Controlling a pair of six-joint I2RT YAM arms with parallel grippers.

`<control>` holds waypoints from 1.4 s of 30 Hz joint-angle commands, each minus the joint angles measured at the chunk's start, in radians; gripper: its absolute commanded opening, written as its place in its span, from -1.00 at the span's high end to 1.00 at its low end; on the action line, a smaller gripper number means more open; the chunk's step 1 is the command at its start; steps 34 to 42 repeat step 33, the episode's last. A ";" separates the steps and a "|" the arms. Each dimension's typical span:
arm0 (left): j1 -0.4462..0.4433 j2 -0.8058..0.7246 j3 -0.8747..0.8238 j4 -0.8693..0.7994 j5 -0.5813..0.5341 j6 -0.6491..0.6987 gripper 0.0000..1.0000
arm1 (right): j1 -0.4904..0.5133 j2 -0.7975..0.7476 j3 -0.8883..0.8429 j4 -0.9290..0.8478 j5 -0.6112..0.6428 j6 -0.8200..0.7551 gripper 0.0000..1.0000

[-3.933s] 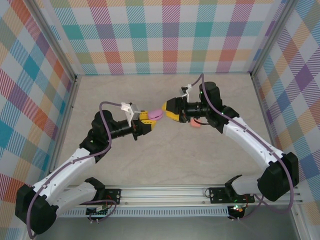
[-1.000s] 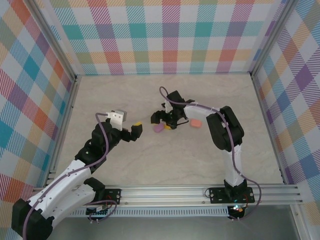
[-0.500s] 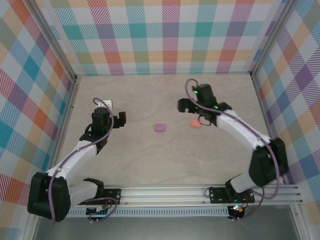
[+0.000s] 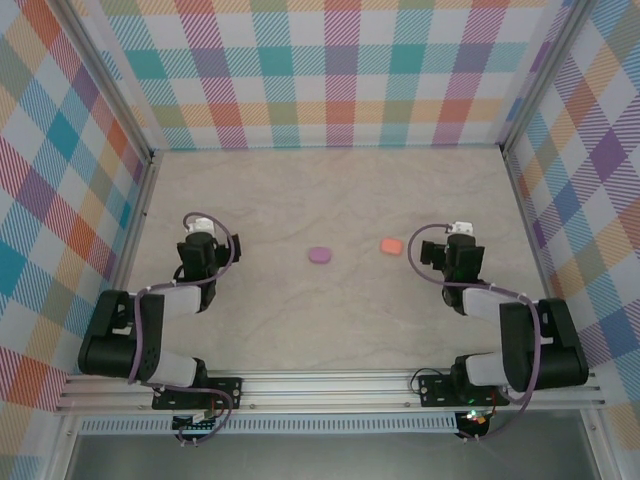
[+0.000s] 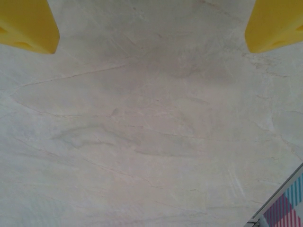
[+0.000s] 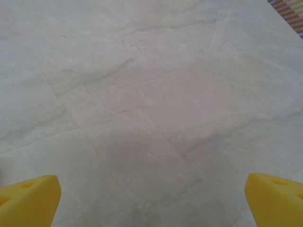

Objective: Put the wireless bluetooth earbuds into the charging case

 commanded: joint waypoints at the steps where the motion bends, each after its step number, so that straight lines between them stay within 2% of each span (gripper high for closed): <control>1: 0.008 0.070 -0.045 0.228 0.069 0.002 -1.00 | -0.023 0.085 -0.019 0.353 -0.038 -0.015 -1.00; 2: 0.009 0.107 -0.046 0.263 0.081 0.007 -1.00 | -0.025 0.081 -0.013 0.342 -0.070 -0.024 -0.99; 3: 0.009 0.112 -0.026 0.246 0.094 0.012 -1.00 | -0.027 0.077 -0.003 0.297 -0.105 -0.027 -0.99; 4: 0.009 0.103 0.008 0.158 0.115 0.019 -1.00 | -0.026 0.098 -0.007 0.343 -0.113 -0.037 -0.99; 7: 0.023 0.117 0.026 0.139 0.153 0.018 -1.00 | -0.047 0.149 0.047 0.271 -0.192 -0.033 -0.99; 8: 0.022 0.114 0.028 0.129 0.154 0.018 -1.00 | -0.077 0.175 0.023 0.354 -0.224 -0.019 -0.99; 13: 0.022 0.114 0.025 0.138 0.153 0.019 -1.00 | -0.082 0.160 0.024 0.324 -0.187 -0.001 -0.99; 42: 0.023 0.114 0.024 0.136 0.155 0.019 -1.00 | -0.080 0.157 0.030 0.311 -0.201 -0.006 -0.99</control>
